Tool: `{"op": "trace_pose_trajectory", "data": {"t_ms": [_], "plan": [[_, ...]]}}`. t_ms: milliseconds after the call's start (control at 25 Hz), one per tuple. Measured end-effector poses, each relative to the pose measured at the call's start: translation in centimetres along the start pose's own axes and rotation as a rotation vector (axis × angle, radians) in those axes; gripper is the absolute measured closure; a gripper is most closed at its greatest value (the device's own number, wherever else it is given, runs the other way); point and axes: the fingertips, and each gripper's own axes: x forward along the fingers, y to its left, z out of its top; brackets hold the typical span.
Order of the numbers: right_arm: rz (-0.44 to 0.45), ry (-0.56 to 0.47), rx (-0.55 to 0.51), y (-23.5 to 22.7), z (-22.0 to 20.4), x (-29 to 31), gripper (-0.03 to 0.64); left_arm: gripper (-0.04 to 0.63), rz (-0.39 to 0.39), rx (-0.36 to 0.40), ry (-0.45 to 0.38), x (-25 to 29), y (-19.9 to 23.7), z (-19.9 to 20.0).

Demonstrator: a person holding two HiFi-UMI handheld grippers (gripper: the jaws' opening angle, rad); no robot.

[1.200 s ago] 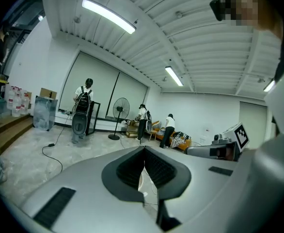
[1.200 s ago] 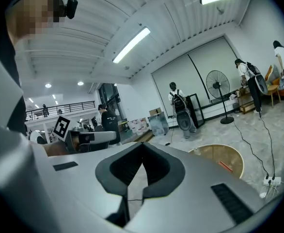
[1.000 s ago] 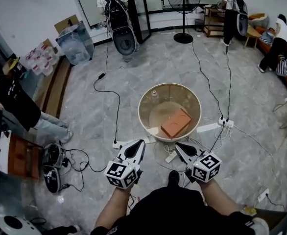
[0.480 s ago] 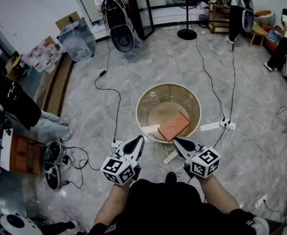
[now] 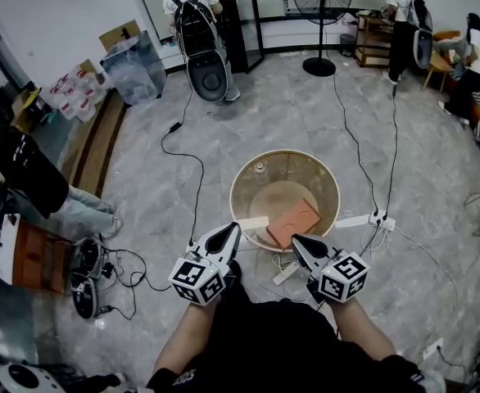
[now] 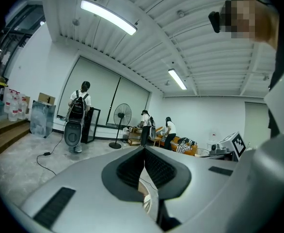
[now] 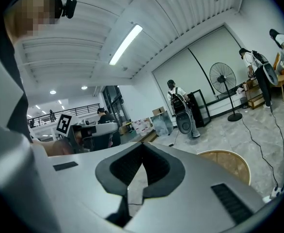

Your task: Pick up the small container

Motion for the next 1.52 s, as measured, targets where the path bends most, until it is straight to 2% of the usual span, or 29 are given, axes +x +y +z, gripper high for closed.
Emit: {"op": "trace_pose_trajectory", "data": {"t_ms": [240,360,560,720,880,1080,1320,1520], "plan": [[-0.053,0.013,0.017,-1.6,0.4,6.4,0.603,0.58,-0.032,-0.017,0.006,1.9,7.0,0.2],[-0.074,0.021,0.03,-2.4,1.4,11.3,0.603,0.58,-0.036,0.027,0.001,3.1,11.8,1.7],[-0.048,0.071,0.01,-0.7,2.7,20.6,0.603,0.58,-0.058,0.072,0.032,4.3,20.3,3.5],[-0.102,0.09,0.028,-0.2,3.0,26.4,0.603,0.58,-0.081,0.082,0.08,4.2,27.3,3.6],[-0.178,0.095,0.046,0.2,2.8,29.9,0.603,0.58,-0.112,0.138,0.115,4.8,32.6,3.7],[-0.26,0.073,0.081,0.2,2.6,31.4,0.603,0.58,-0.175,0.214,0.134,6.4,34.9,4.3],[-0.333,0.043,0.075,-0.7,3.8,31.0,0.603,0.58,-0.234,0.176,0.159,8.4,34.8,3.9],[-0.382,0.006,0.093,-2.5,4.9,30.0,0.603,0.58,-0.307,0.188,0.192,10.3,33.1,3.8]]}}
